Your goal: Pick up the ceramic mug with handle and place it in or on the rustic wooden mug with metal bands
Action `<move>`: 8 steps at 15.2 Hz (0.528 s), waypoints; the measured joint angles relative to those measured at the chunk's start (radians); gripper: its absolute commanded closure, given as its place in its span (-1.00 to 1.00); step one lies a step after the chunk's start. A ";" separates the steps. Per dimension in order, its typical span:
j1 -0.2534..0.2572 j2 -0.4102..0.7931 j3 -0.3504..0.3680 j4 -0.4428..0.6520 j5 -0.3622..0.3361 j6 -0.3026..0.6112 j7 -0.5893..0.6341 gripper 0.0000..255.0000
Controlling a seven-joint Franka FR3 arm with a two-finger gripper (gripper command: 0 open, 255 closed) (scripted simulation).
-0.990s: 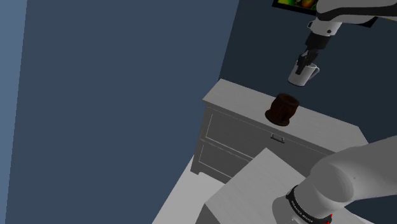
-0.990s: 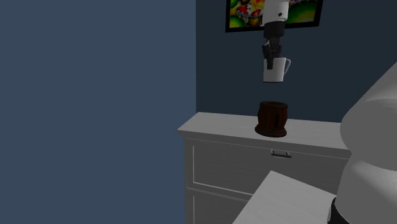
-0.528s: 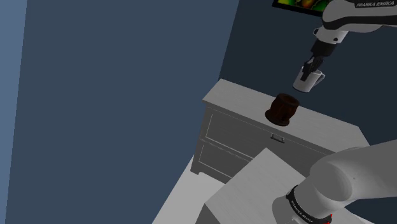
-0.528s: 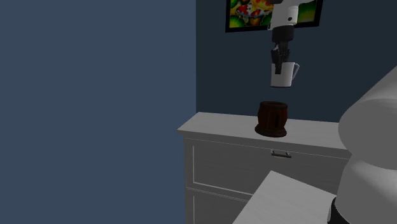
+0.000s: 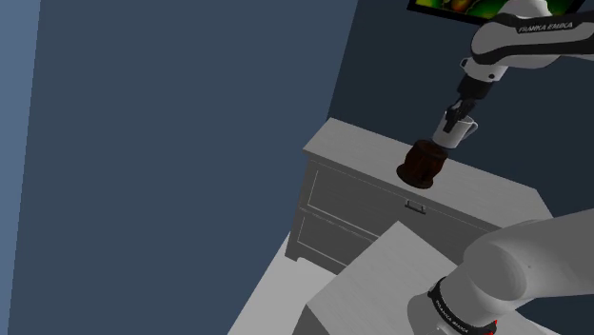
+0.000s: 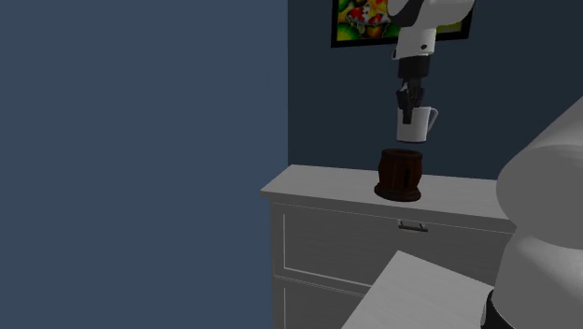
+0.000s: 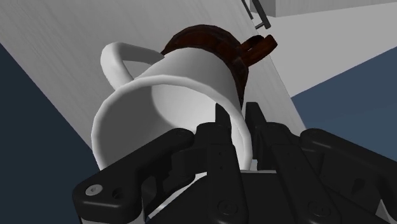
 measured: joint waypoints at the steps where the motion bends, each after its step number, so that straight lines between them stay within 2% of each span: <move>1: -0.001 0.002 -0.002 -0.013 -0.001 0.014 0.000 1.00; 8: -0.003 0.007 -0.010 -0.070 -0.007 0.077 0.006 1.00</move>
